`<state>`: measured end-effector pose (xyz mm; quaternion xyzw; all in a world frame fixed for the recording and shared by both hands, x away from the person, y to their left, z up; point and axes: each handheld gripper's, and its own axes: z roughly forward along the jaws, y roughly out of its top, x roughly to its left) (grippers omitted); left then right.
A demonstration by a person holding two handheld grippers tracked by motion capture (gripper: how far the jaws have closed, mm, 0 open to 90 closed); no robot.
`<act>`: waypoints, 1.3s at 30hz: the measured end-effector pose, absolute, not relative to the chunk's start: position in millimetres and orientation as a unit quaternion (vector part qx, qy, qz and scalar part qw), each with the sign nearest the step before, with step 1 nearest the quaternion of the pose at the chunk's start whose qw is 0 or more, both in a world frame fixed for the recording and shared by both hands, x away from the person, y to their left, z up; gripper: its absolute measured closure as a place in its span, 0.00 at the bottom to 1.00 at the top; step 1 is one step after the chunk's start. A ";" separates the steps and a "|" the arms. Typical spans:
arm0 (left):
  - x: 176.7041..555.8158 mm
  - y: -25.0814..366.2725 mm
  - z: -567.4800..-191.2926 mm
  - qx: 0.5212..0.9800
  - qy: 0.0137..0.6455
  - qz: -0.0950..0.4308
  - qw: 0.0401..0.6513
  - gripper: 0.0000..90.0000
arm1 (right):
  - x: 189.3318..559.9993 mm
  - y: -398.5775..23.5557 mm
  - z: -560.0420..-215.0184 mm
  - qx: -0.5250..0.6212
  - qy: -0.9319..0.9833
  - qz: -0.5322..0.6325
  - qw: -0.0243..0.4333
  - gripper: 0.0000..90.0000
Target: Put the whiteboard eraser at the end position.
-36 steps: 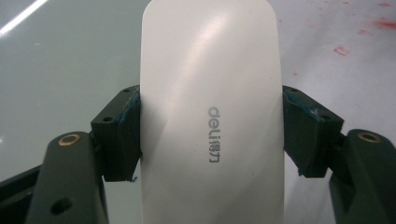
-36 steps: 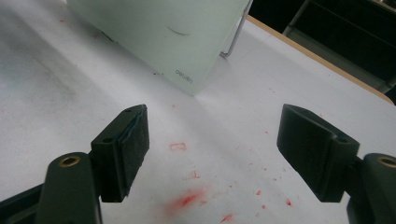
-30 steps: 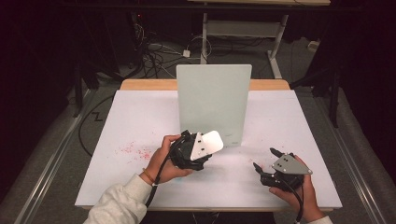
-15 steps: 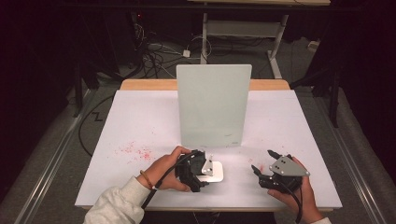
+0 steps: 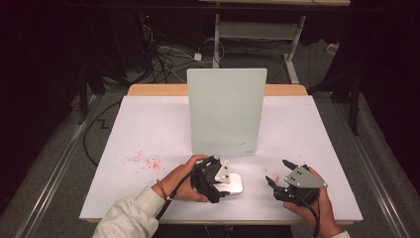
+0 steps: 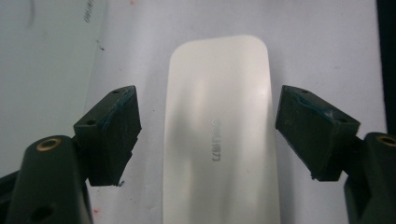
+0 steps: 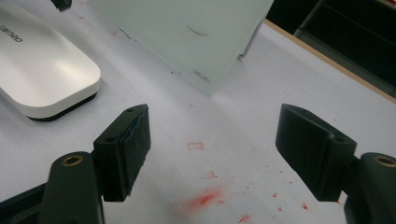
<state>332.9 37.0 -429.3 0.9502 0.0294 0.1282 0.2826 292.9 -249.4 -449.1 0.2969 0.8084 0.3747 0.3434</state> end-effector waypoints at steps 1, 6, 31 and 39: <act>331.2 43.3 -426.0 0.944 0.037 0.137 0.298 0.22 | 292.7 -249.1 -449.1 0.297 0.808 0.375 0.344 0.30; 327.5 73.9 -416.4 0.909 0.079 0.183 0.366 0.20 | 292.1 -249.1 -448.6 0.296 0.808 0.376 0.344 0.30; 307.4 218.3 -459.6 0.824 0.283 0.337 0.358 0.19 | 291.3 -249.9 -447.7 0.300 0.803 0.386 0.341 0.29; 302.7 226.5 -459.9 0.821 0.288 0.341 0.356 0.19 | 289.2 -247.0 -444.8 0.298 0.801 0.387 0.346 0.29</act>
